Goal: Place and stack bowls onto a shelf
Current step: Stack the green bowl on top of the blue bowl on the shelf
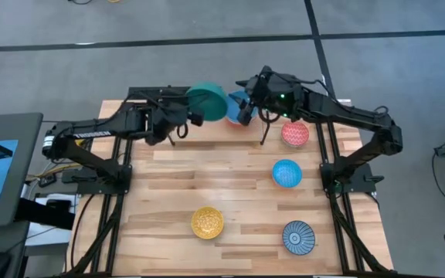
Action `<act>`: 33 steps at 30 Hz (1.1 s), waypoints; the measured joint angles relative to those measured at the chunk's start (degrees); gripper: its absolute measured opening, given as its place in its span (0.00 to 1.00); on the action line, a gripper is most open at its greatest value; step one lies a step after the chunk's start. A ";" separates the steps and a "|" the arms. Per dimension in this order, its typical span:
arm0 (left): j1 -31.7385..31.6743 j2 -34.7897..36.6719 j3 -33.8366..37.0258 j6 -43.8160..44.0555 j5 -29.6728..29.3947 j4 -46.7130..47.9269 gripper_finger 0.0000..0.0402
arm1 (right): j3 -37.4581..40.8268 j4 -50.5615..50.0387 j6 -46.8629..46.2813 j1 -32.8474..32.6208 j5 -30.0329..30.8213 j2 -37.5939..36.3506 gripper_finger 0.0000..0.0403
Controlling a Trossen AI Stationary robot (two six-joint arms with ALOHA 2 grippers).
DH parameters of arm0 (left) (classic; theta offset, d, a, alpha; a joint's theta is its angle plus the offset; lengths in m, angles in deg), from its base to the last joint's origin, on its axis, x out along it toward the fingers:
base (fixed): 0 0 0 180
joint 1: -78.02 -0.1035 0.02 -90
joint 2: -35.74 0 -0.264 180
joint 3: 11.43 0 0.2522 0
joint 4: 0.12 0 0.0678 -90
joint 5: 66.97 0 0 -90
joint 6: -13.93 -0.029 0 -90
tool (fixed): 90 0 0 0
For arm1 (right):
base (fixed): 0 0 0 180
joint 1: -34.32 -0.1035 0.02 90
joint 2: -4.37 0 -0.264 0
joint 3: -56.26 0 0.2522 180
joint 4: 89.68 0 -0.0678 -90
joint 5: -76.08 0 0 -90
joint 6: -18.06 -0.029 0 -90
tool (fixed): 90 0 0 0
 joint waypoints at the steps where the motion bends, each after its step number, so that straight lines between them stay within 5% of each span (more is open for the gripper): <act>1: -0.59 0.00 0.00 -1.04 0.11 -1.27 0.00 | 0.00 0.52 0.52 -0.17 0.17 0.37 0.58; 11: -4.97 0.00 0.00 -0.96 5.69 -5.64 0.00 | -0.02 1.85 2.99 0.67 5.23 2.81 0.58; 24: -5.75 -1.85 0.00 3.53 6.85 -6.34 0.00 | -0.04 5.35 5.37 -0.26 2.62 2.64 0.58; 33: -5.88 -1.79 0.00 3.63 4.93 -6.04 0.00 | 0.00 5.09 7.76 -2.04 7.16 2.78 0.58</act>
